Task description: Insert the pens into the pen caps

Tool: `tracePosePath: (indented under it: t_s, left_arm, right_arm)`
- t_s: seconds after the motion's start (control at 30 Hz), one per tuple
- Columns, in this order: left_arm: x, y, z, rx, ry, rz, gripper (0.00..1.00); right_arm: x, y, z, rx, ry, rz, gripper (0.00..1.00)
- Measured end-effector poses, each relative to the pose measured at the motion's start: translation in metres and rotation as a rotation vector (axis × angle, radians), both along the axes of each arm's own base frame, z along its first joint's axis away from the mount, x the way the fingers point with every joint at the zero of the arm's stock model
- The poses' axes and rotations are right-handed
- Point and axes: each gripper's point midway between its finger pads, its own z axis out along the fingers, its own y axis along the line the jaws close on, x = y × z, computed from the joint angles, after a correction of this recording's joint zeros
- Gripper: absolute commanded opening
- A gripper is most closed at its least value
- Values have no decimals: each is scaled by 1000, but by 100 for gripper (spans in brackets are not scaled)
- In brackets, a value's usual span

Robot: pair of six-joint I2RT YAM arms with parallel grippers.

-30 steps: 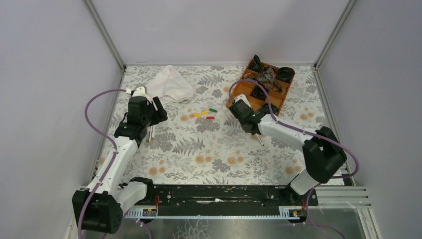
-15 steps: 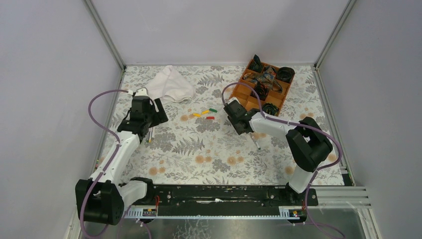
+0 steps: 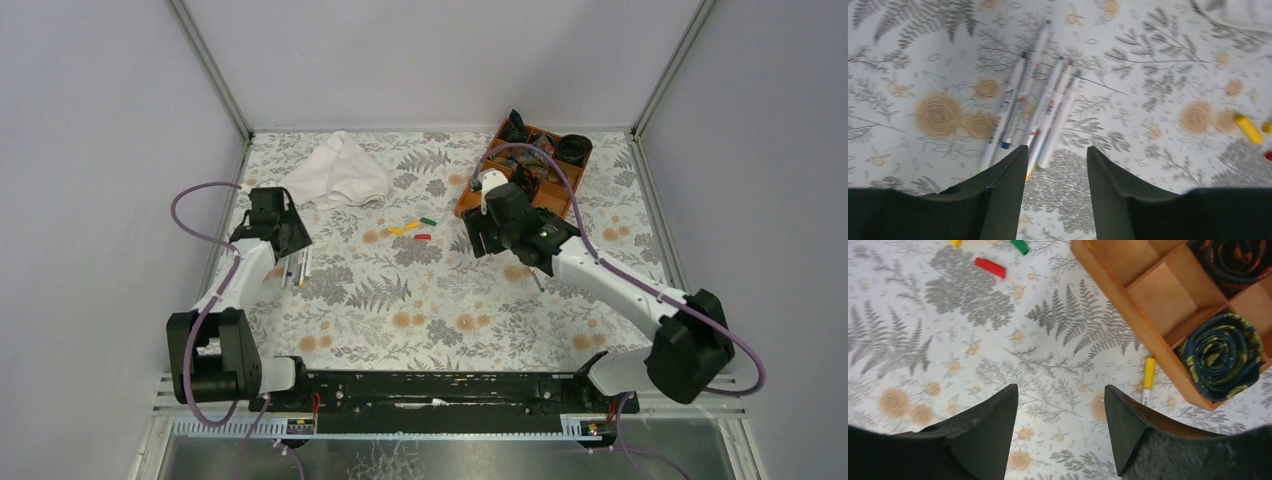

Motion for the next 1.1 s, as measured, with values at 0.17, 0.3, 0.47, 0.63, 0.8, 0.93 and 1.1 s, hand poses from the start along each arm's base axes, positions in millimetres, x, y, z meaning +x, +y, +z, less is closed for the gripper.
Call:
tracePosePath:
  t_s: [0.17, 0.3, 0.47, 0.63, 0.8, 0.93, 1.1]
  left_arm:
    - [-2, 30, -12, 30, 54, 66, 34]
    - [-6, 43, -20, 48, 94, 76, 30]
    - [-8, 48, -34, 62, 147, 69, 26]
    - [-13, 50, -50, 67, 204, 60, 25]
    - [-18, 53, -60, 75, 258, 68, 23]
    - [-20, 57, -65, 79, 286, 80, 23]
    - [-23, 61, -71, 77, 310, 91, 22]
  right_arm:
    - [-24, 3, 5, 99, 20, 42, 70]
    - [-41, 2, -8, 125, 67, 65, 70]
    - [-49, 3, -8, 153, 74, 80, 69]
    - [-54, 6, -6, 186, 78, 93, 69]
    - [-58, 8, -7, 209, 87, 95, 69]
    - [-62, 8, -8, 225, 97, 94, 69]
    - [-65, 10, -7, 242, 103, 102, 69]
